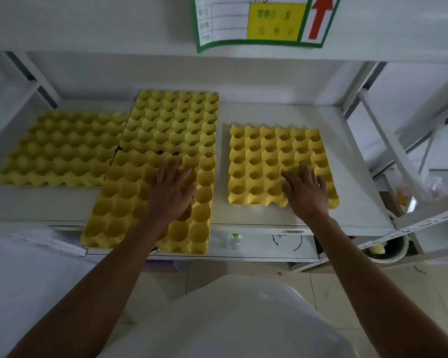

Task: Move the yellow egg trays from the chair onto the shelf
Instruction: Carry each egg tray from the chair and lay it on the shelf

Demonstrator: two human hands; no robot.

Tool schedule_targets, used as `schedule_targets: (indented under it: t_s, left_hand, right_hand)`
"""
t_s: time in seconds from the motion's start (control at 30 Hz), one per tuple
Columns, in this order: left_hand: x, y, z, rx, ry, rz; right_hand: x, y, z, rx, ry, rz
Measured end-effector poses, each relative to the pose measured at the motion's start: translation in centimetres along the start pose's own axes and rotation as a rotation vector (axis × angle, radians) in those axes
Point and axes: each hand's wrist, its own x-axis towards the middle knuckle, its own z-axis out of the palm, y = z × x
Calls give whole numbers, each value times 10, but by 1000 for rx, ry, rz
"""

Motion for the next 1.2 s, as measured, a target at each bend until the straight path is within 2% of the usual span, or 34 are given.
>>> schedule_targets:
  t_s: [0.1, 0.2, 0.37, 0.8, 0.9, 0.97, 1.07, 1.2]
  left_hand:
    - [2, 1, -4, -11, 9, 12]
    - [4, -1, -5, 15, -43, 27]
    - [3, 1, -8, -73, -31, -23]
    - [0, 2, -6, -76, 11, -15]
    - [-1, 4, -8, -70, -6, -3]
    - [0, 6, -12, -73, -9, 2]
    - [-1, 8, -17, -79, -16, -17]
    - [-5, 15, -27, -46, -19, -71]
  right_hand:
    - [44, -7, -4, 0, -39, 10]
    - [85, -26, -16, 28, -157, 14]
    - [128, -53, -34, 40, -270, 29]
    - [168, -64, -29, 70, -264, 80]
    - [164, -57, -29, 92, -282, 76]
    - [153, -61, -38, 139, -238, 78]
    - [121, -85, -46, 178, -149, -47]
    - [63, -120, -38, 219, -185, -302]
